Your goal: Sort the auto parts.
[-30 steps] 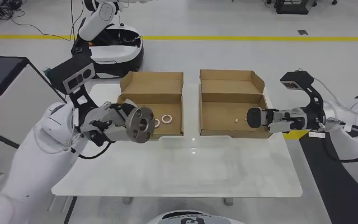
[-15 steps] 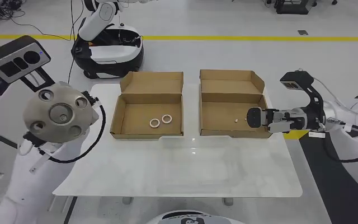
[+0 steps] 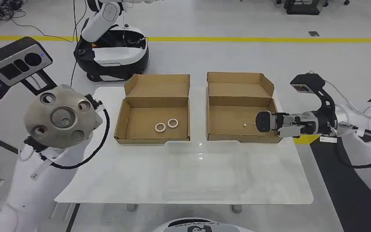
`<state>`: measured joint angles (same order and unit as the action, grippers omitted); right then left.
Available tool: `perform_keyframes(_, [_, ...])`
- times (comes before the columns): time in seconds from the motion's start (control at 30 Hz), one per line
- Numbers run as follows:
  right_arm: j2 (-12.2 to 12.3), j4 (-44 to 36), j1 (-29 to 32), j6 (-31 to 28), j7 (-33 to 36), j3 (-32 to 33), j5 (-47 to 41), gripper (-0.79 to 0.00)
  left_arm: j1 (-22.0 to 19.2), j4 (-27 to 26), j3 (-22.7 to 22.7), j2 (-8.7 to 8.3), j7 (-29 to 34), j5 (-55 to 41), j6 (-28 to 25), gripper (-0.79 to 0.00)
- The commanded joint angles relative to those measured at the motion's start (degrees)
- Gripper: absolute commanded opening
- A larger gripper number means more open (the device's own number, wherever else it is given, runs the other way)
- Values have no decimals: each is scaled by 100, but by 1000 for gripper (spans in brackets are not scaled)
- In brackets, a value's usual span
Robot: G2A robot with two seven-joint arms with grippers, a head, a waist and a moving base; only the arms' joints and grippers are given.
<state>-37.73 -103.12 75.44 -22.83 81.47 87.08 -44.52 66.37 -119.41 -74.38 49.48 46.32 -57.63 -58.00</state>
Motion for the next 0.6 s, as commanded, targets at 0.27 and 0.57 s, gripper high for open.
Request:
perform_keyframes(0.27, [0,0,0,0,0,0,0,0,203,470,256,56,0,1088,0,-785])
perform_keyframes(0.57, [0,0,0,0,0,0,0,0,23,732,761,-353,-1,1852,0,-785])
